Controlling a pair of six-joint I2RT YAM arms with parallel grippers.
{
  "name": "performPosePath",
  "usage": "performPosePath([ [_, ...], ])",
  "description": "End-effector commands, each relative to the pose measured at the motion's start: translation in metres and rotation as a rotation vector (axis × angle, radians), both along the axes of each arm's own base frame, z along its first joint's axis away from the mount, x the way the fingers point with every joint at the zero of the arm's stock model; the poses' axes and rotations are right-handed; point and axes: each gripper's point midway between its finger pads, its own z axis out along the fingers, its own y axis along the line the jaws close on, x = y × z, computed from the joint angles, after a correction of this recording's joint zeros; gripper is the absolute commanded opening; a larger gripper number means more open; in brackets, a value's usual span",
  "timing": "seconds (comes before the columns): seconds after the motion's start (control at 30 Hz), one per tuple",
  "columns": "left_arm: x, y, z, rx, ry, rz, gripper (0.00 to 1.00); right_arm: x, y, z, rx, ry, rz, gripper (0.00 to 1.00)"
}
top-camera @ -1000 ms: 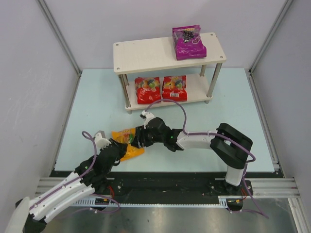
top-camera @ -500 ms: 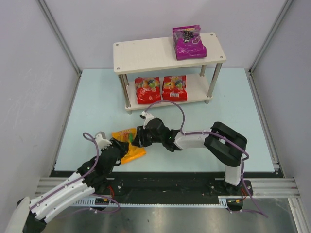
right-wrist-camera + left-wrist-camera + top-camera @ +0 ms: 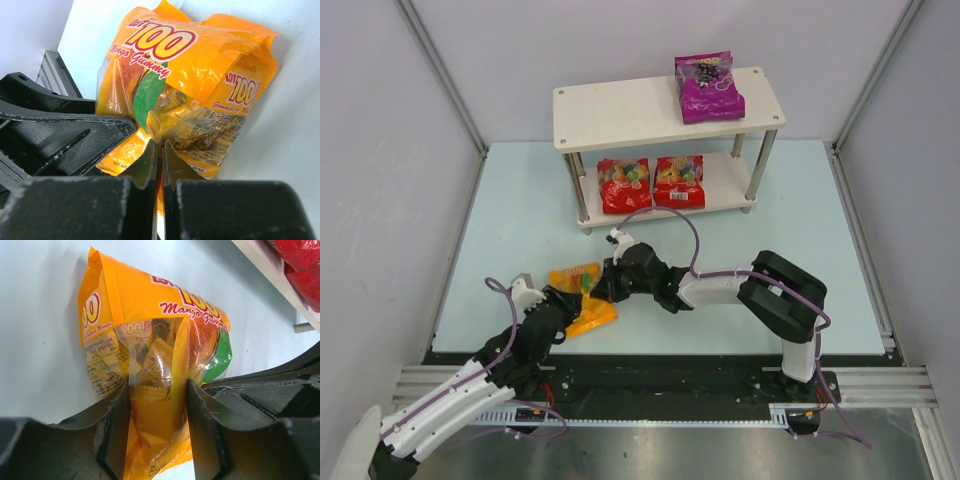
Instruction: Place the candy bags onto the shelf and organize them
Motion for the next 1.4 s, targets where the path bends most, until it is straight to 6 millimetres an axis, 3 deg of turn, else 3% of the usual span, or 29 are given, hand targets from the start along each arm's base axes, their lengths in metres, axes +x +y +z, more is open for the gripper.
performPosePath([
  [0.0,-0.017,-0.017,-0.03,-0.018,0.086,-0.115,0.01,-0.024,-0.007,-0.038,-0.112,0.068,0.047,0.0],
  [0.27,-0.018,-0.033,-0.035,-0.048,0.056,-0.186,0.0,-0.028,-0.027,-0.054,-0.181,0.036,0.022,0.0],
  [0.4,-0.016,-0.037,-0.023,-0.028,0.011,-0.209,0.0,-0.024,-0.036,-0.045,-0.182,-0.021,0.004,0.0],
  [0.5,-0.01,-0.041,0.006,0.012,-0.057,-0.242,0.0,-0.015,-0.037,-0.01,-0.145,-0.119,0.004,0.0],
  [0.53,-0.006,-0.046,0.028,-0.003,-0.091,-0.252,0.0,-0.014,-0.037,0.016,-0.1,-0.157,0.006,0.0],
  [0.6,-0.002,-0.052,0.047,0.039,-0.12,-0.284,0.0,-0.011,-0.037,0.042,-0.065,-0.203,0.026,0.0],
  [0.63,0.001,-0.058,0.074,0.023,-0.162,-0.295,0.0,-0.009,-0.038,0.055,-0.059,-0.237,0.037,0.0],
  [0.7,0.006,-0.066,0.094,0.081,-0.19,-0.333,0.0,-0.006,-0.048,0.085,-0.046,-0.282,0.034,0.0],
  [0.73,0.009,-0.072,0.123,0.066,-0.234,-0.339,0.0,0.0,-0.051,0.102,-0.038,-0.324,0.023,0.0],
  [0.77,0.012,-0.076,0.137,0.072,-0.255,-0.348,0.0,0.001,-0.06,0.125,-0.018,-0.352,0.007,0.0],
  [0.8,0.017,-0.082,0.161,0.094,-0.289,-0.361,0.0,0.01,-0.067,0.138,-0.012,-0.372,-0.017,0.0],
  [0.87,0.022,-0.091,0.191,0.097,-0.345,-0.382,0.0,0.019,-0.078,0.171,-0.007,-0.426,-0.034,0.0],
  [0.93,0.029,-0.102,0.228,0.127,-0.408,-0.406,0.0,0.035,-0.092,0.216,0.032,-0.477,-0.064,0.0],
  [0.97,0.033,-0.108,0.242,0.13,-0.436,-0.416,0.0,0.041,-0.099,0.224,0.019,-0.487,-0.066,0.0],
  [1.0,0.034,-0.111,0.272,0.136,-0.491,-0.427,0.0,0.046,-0.105,0.237,0.033,-0.503,-0.077,0.0],
  [1.03,0.041,-0.121,0.276,0.164,-0.492,-0.439,0.0,0.058,-0.114,0.263,0.061,-0.53,-0.098,0.0],
  [1.07,0.044,-0.125,0.29,0.167,-0.52,-0.441,0.0,0.064,-0.119,0.274,0.065,-0.554,-0.106,0.0],
  [1.1,0.045,-0.126,0.321,0.168,-0.58,-0.444,0.0,0.07,-0.121,0.287,0.075,-0.573,-0.106,0.0],
  [1.13,0.052,-0.136,0.325,0.192,-0.583,-0.452,0.0,0.082,-0.132,0.292,0.057,-0.577,-0.13,0.0],
  [1.17,0.055,-0.138,0.34,0.209,-0.619,-0.452,0.0,0.088,-0.135,0.324,0.089,-0.626,-0.141,0.0],
  [1.2,0.055,-0.139,0.367,0.192,-0.664,-0.444,0.0,0.091,-0.137,0.334,0.094,-0.64,-0.128,0.0],
  [1.23,0.057,-0.143,0.379,0.191,-0.685,-0.445,0.0,0.103,-0.139,0.326,0.051,-0.614,-0.129,0.0],
  [1.27,0.062,-0.151,0.384,0.205,-0.692,-0.451,0.0,0.106,-0.142,0.361,0.088,-0.666,-0.143,0.0],
  [1.3,0.062,-0.15,0.409,0.205,-0.738,-0.444,0.0,0.108,-0.142,0.368,0.085,-0.682,-0.13,0.0],
  [1.37,0.072,-0.158,0.419,0.248,-0.761,-0.44,0.0,0.122,-0.145,0.376,0.084,-0.685,-0.141,0.0],
])
